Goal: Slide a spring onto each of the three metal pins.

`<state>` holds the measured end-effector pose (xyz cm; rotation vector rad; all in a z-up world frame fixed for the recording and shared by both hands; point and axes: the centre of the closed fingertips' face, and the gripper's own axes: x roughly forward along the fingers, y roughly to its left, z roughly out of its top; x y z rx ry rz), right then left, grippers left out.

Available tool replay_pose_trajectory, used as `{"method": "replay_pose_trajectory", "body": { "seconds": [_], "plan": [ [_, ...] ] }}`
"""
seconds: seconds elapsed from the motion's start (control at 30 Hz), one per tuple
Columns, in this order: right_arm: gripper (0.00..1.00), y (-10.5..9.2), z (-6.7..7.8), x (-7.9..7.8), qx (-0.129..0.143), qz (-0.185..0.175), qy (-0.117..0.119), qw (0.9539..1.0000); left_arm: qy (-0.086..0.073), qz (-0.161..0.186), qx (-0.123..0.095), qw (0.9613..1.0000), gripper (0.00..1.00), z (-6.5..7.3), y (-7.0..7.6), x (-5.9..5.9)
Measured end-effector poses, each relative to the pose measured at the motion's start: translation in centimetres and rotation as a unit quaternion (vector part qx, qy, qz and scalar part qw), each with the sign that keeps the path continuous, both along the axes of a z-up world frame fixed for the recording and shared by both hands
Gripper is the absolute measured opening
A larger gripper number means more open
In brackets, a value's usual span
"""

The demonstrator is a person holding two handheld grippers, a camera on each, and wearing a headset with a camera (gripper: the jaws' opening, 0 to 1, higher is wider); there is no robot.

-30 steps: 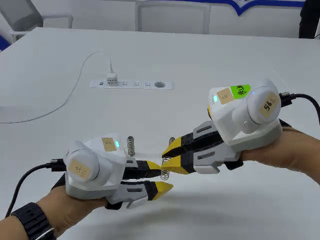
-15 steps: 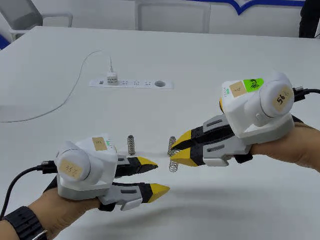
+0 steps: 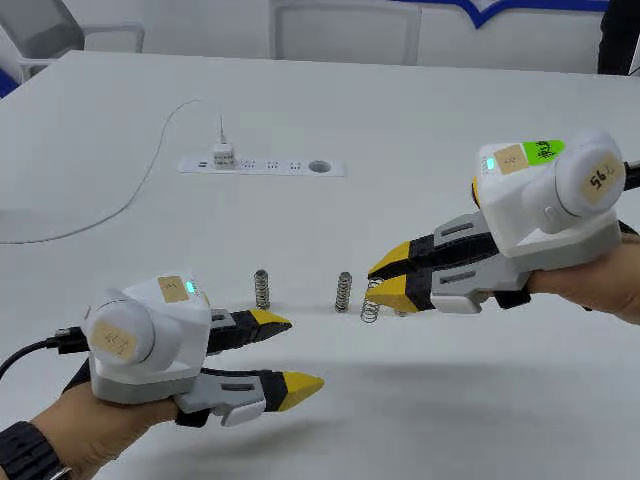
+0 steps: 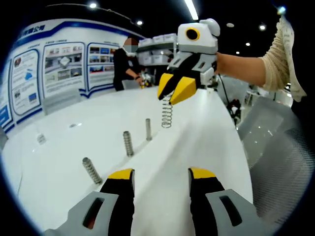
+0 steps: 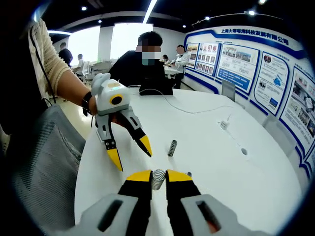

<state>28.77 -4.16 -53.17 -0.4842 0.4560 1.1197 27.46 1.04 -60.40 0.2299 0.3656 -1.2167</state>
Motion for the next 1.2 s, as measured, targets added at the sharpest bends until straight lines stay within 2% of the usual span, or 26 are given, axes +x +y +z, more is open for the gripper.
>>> {"method": "replay_pose_trajectory", "body": {
  "seconds": [0.27, 0.73, 1.2],
  "plan": [
    [0.11, -1.1, 0.4, 0.7, 0.003, -0.017, -0.005, 0.9998, 0.004, 0.015, -0.001, 0.9999, 0.47, -0.2, 1.0, 0.3],
    [0.11, -3.0, 0.9, 1.8, 0.003, -0.044, -0.011, 0.9990, 0.004, 0.032, -0.002, 0.9995, 0.50, -0.2, 1.8, 0.6],
    [0.11, -4.4, 0.8, 2.9, 0.000, -0.068, -0.017, 0.9976, 0.005, 0.055, -0.001, 0.9985, 0.53, -0.4, 3.3, 1.3]
  ]
}}
